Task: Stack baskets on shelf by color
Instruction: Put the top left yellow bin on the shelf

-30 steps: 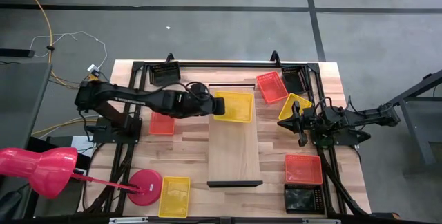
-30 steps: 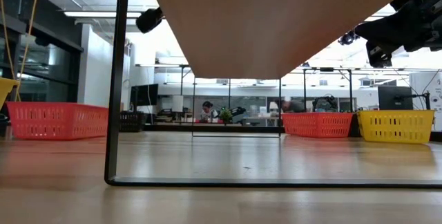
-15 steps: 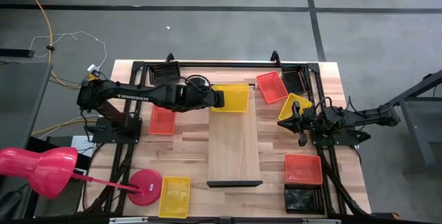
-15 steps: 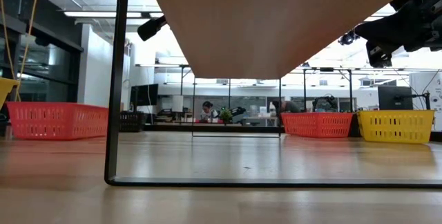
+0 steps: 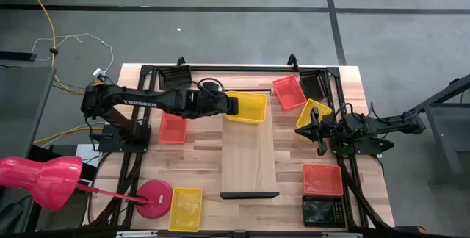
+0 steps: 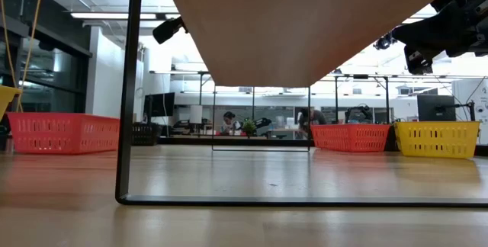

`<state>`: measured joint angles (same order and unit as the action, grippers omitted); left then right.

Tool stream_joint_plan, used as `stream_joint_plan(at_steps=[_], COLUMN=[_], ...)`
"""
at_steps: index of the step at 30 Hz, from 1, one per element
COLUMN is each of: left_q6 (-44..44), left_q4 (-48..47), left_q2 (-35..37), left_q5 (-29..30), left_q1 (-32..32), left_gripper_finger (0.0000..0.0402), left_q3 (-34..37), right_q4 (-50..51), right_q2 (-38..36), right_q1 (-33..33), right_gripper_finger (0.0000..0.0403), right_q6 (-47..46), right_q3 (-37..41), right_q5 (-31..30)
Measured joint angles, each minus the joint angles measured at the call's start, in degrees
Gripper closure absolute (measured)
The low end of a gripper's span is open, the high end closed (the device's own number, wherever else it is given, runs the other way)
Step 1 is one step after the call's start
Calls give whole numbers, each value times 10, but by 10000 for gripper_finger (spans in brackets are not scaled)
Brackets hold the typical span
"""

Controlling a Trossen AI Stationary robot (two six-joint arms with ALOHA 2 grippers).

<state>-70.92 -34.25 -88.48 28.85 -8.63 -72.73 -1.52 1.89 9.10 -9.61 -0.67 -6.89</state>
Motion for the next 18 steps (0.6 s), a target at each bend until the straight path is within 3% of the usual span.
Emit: stream_joint_plan(at_steps=[9,14,18], left_q6=[79,290,440], left_q4=[15,46,50], left_q2=[49,107,166], left_q5=[2,-84,-158], left_q1=[-26,-42,-13], left_gripper_finger=[276,267,272], left_q3=[0,0,0], right_q4=[0,0,0], right_q2=[0,0,0], right_q1=[0,0,0], right_gripper_finger=[403,403,403], right_q6=[0,0,0], right_q3=[0,0,0], right_q5=[0,0,0])
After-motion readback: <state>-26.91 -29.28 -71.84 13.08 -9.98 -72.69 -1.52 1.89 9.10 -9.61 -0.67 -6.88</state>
